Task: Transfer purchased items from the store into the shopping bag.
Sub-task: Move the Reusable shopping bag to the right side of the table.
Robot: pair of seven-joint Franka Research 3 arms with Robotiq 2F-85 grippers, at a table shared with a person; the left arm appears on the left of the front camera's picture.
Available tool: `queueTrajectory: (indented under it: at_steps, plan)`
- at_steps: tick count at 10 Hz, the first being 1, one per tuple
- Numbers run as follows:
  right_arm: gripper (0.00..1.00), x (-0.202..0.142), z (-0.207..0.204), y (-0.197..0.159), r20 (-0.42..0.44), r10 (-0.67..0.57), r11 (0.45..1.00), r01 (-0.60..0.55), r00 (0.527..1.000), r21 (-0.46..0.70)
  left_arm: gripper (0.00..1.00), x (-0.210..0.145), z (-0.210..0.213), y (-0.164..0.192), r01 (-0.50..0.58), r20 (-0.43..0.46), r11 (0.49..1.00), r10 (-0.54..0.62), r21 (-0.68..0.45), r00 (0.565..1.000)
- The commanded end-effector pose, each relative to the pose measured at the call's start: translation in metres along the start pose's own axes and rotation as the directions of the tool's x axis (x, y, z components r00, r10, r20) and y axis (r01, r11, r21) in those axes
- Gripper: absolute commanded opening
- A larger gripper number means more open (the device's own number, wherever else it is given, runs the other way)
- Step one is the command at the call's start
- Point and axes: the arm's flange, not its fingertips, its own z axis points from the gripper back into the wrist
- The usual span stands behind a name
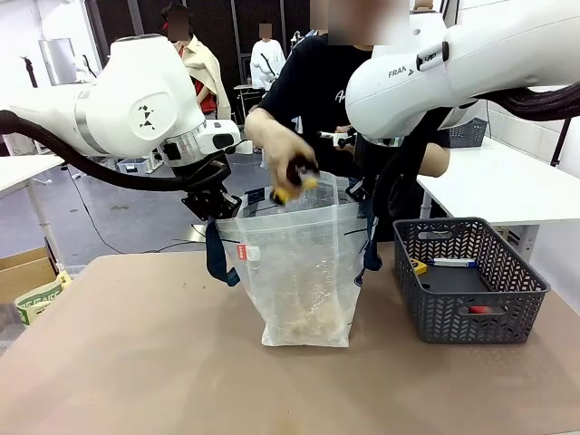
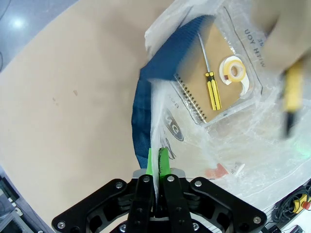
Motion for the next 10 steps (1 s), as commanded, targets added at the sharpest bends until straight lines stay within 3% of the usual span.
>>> queueTrajectory:
  at_steps: [1,10]
  plan:
    - [0.0,-0.0001,0.0001,-0.0008,0.0,-0.002,1.0,0.002,1.0,0.0,0.0,-0.0002,-0.0003,0.0008,-0.014,0.005,1.0,0.014,0.005,1.0]
    - [0.0,-0.0001,0.0001,-0.0008,0.0,-0.002,1.0,0.002,1.0,0.0,0.0,-0.0002,-0.0003,0.0008,-0.014,0.005,1.0,0.014,0.005,1.0]
